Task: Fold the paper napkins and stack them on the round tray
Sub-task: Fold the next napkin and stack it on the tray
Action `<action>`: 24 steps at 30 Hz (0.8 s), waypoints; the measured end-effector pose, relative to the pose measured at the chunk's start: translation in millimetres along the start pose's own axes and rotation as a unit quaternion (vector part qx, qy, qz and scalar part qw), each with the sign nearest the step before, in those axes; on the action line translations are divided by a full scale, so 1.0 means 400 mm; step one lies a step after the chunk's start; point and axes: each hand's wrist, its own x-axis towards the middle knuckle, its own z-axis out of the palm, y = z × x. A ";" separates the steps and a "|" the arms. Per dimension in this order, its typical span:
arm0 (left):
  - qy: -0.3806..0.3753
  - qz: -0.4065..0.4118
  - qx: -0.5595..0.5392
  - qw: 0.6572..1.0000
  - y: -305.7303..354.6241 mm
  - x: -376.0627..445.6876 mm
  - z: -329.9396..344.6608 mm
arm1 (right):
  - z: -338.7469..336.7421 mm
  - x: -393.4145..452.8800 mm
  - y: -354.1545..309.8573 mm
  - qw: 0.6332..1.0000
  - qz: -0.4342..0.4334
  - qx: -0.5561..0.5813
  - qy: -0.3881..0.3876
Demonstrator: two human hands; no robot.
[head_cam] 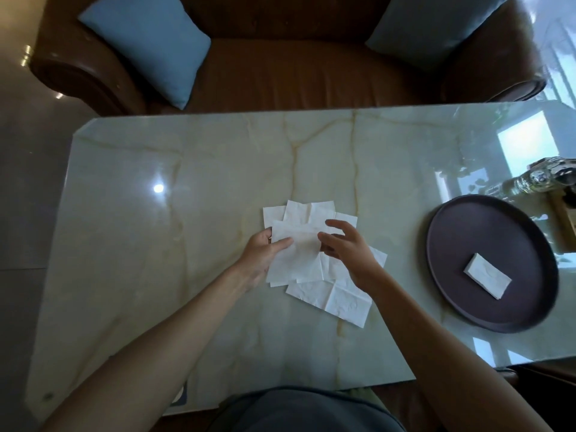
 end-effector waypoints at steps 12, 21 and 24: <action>0.078 0.175 0.114 0.975 0.073 -0.067 0.007 | 0.013 -0.034 -0.081 0.981 -0.144 -0.130 -0.007; 0.098 0.227 0.246 0.937 0.080 -0.107 -0.009 | 0.036 -0.059 -0.092 0.957 -0.180 -0.225 0.021; 0.109 0.252 0.291 0.917 0.082 -0.113 -0.013 | 0.036 -0.066 -0.098 0.948 -0.198 -0.249 0.020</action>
